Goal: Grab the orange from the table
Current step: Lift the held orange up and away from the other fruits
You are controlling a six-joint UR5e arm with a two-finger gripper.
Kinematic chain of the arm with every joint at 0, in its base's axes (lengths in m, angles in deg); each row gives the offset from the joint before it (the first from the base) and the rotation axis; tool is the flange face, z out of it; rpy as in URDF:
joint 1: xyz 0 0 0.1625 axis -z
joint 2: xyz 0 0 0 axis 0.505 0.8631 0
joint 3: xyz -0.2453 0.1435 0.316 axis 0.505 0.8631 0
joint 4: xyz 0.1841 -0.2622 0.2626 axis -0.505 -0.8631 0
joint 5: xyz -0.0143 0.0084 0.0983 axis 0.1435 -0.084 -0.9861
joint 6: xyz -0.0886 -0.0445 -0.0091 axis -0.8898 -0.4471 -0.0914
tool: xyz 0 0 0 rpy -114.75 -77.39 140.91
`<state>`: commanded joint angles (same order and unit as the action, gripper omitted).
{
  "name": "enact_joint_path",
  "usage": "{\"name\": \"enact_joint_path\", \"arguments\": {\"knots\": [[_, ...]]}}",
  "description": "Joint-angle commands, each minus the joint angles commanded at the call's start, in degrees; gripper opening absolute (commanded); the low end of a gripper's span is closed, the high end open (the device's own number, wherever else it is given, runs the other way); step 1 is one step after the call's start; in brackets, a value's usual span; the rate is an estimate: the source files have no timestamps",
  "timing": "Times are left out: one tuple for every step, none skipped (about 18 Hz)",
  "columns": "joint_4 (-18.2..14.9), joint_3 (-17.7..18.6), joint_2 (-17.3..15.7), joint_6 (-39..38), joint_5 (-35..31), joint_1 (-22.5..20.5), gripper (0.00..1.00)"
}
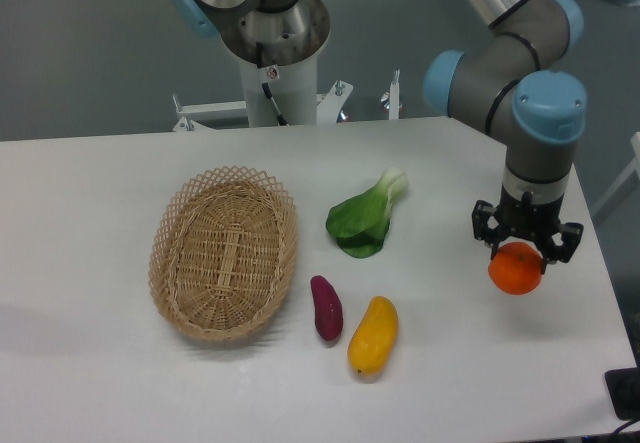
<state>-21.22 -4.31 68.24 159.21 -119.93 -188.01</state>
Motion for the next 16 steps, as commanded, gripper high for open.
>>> {"name": "enact_joint_path", "arguments": {"knots": [[-2.5, -1.5, 0.2, 0.1, -0.3, 0.0, 0.53], [-3.6, -2.1, 0.3, 0.1, -0.3, 0.0, 0.53], [-4.0, -2.4, 0.3, 0.2, -0.3, 0.0, 0.53], [-4.0, -2.4, 0.3, 0.2, -0.3, -0.1, 0.53], [-3.9, -2.4, 0.3, 0.6, -0.3, -0.1, 0.53], [-4.1, -2.3, 0.3, 1.5, -0.3, -0.1, 0.53], [-4.1, -2.3, 0.4, 2.1, -0.3, -0.1, 0.52], [-4.1, -2.3, 0.3, 2.1, -0.3, -0.1, 0.52], [-4.2, -2.3, 0.2, 2.1, -0.3, -0.2, 0.52], [-4.2, -2.3, 0.2, 2.1, -0.3, -0.2, 0.52], [-4.2, -2.2, 0.2, 2.1, -0.3, -0.2, 0.52], [-4.2, -2.2, 0.2, 2.1, -0.3, -0.2, 0.52], [-4.2, -2.1, 0.2, 2.1, -0.3, -0.1, 0.52], [-4.1, -2.0, 0.2, 2.1, -0.4, -0.1, 0.52], [-3.9, -1.9, 0.3, 2.1, -0.4, -0.1, 0.52], [-3.8, -1.9, 0.4, 2.0, -0.4, -0.1, 0.52]]}}
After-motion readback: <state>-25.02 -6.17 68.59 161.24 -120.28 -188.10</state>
